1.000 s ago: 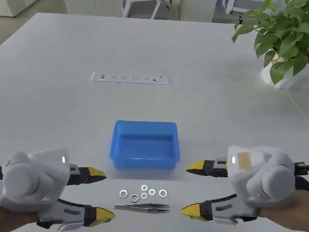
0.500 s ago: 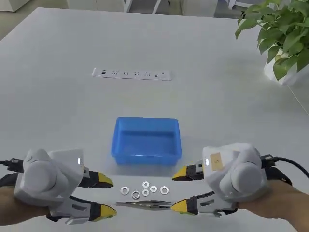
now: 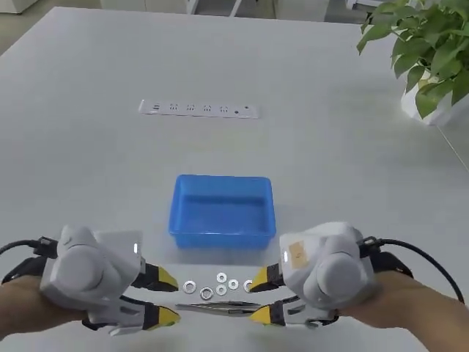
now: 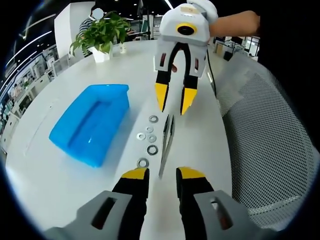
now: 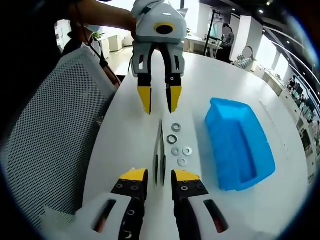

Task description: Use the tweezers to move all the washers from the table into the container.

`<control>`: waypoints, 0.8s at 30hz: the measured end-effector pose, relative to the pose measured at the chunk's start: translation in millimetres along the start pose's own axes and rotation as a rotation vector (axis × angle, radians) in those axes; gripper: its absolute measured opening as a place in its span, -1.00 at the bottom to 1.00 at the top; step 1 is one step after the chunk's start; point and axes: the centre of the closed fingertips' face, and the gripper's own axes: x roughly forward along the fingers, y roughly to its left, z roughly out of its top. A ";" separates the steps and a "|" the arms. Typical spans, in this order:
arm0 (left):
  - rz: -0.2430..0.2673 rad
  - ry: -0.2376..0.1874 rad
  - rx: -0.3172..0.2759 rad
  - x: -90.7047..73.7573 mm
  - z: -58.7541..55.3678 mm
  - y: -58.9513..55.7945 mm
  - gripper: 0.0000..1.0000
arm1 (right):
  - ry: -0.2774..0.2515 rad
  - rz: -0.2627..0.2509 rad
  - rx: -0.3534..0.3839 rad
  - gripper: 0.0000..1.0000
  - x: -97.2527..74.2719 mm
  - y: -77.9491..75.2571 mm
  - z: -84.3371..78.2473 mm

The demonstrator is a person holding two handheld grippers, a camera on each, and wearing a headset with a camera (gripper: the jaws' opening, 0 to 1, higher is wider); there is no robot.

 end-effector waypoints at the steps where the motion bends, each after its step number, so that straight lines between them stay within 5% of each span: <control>1: -0.003 0.002 0.004 0.9 -0.1 -0.1 -0.49 | 0.001 0.001 -0.001 -0.63 1.7 -0.4 0.0; 17: -0.034 0.071 0.057 15.3 -12.1 2.5 -0.67 | 0.037 0.026 0.006 -0.75 24.4 -0.4 -4.2; 24: -0.043 0.065 0.057 20.7 -9.9 2.1 -0.73 | 0.033 0.023 0.013 -0.77 25.9 -1.2 -4.0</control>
